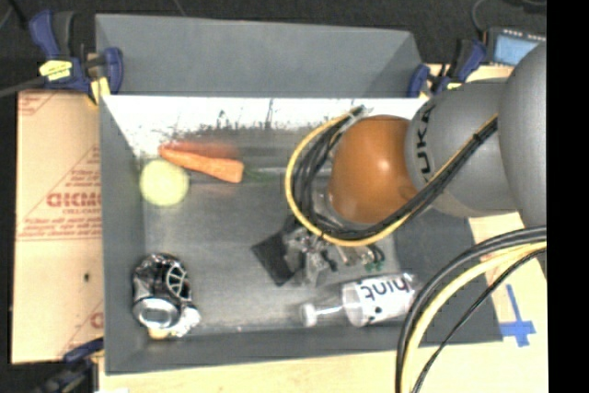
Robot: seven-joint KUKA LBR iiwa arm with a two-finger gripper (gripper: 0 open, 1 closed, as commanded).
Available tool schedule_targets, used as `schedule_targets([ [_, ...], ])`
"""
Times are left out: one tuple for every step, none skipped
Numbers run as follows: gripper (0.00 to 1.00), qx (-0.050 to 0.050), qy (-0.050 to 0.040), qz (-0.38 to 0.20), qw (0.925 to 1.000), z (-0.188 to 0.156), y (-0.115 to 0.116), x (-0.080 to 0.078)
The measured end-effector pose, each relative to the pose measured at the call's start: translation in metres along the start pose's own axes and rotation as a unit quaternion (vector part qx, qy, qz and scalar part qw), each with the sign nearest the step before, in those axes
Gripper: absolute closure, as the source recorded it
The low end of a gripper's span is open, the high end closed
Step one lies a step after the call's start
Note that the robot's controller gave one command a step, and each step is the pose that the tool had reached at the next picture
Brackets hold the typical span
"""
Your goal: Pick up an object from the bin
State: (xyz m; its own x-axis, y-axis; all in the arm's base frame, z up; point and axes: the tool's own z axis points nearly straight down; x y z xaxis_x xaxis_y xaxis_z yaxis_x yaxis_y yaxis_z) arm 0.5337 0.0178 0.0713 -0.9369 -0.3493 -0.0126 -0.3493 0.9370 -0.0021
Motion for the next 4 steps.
schedule_targets([
  [1.0,0.0,-0.0002,0.0,1.0,0.0,0.0,0.0],
  [1.0,-0.001,0.0022,0.0,1.0,-0.005,0.0,0.001],
  [1.0,-0.001,0.0051,0.0,1.0,-0.028,0.001,0.003],
  [1.0,0.0,0.0029,0.001,1.0,-0.05,0.0,0.001],
])
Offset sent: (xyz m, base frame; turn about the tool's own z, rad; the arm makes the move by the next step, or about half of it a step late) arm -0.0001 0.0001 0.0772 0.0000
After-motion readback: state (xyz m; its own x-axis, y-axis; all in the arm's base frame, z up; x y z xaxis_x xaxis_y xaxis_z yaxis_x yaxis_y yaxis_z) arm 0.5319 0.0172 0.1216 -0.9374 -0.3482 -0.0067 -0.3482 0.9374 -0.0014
